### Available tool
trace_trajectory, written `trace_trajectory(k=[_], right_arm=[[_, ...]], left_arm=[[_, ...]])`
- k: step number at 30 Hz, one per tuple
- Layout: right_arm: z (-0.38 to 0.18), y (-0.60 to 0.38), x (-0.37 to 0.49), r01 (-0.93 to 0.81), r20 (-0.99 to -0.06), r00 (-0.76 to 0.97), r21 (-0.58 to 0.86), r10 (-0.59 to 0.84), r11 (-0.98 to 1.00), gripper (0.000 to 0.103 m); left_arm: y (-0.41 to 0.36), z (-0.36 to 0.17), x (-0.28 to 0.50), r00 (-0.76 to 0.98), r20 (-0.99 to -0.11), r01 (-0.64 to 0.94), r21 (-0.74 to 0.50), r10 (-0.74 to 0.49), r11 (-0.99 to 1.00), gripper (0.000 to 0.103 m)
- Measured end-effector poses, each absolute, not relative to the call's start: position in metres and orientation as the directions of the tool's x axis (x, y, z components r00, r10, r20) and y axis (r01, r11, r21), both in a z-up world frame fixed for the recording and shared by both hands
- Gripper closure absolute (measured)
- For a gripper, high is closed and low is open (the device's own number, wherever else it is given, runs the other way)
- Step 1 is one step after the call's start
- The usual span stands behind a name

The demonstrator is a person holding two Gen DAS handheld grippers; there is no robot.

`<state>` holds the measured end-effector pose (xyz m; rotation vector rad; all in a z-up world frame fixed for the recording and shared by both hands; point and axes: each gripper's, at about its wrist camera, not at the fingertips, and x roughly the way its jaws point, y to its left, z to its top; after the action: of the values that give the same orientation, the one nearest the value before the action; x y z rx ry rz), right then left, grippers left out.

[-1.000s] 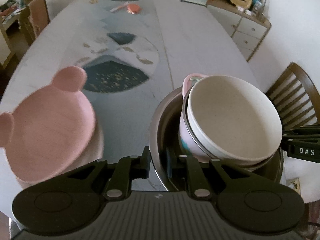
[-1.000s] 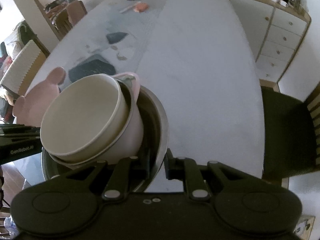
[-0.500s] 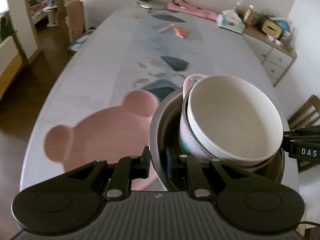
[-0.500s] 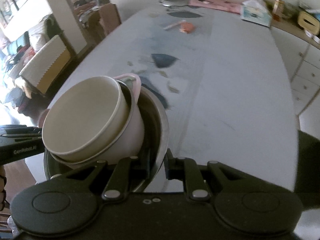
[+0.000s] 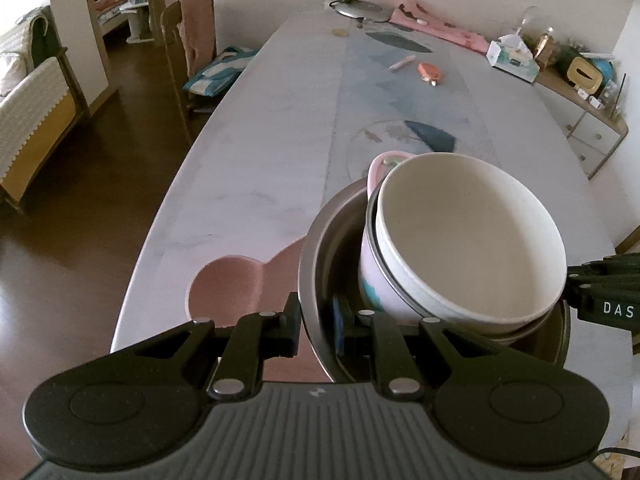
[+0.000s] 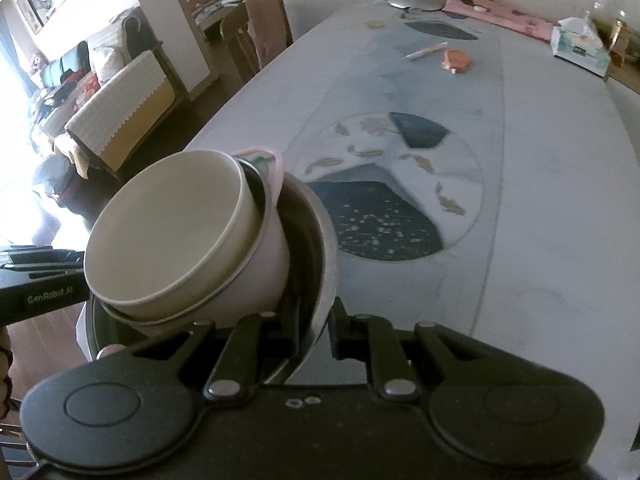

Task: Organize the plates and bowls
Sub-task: 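Hold the whole stack with both tools and carry it along the table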

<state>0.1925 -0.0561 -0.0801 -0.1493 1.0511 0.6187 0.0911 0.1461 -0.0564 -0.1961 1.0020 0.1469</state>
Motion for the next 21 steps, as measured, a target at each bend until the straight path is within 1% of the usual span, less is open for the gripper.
trace_trajectory(k=[12,21], right_arm=[[-0.097,-0.027,0.189,-0.541,-0.859,0.334,0.163,0.388,0.825,0.088],[-0.111,-0.023,0.190,-0.532,-0.875,0.315,0.159,0.369,0.832,0.088]], left_arm=[[0.166,-0.074,0.095,0.524,-0.851,-0.206,-0.087,0.034,0.975,0.088],[0.164,-0.086,0.098,0.515,-0.856,-0.192,-0.066,0.043,0.979,0.088]])
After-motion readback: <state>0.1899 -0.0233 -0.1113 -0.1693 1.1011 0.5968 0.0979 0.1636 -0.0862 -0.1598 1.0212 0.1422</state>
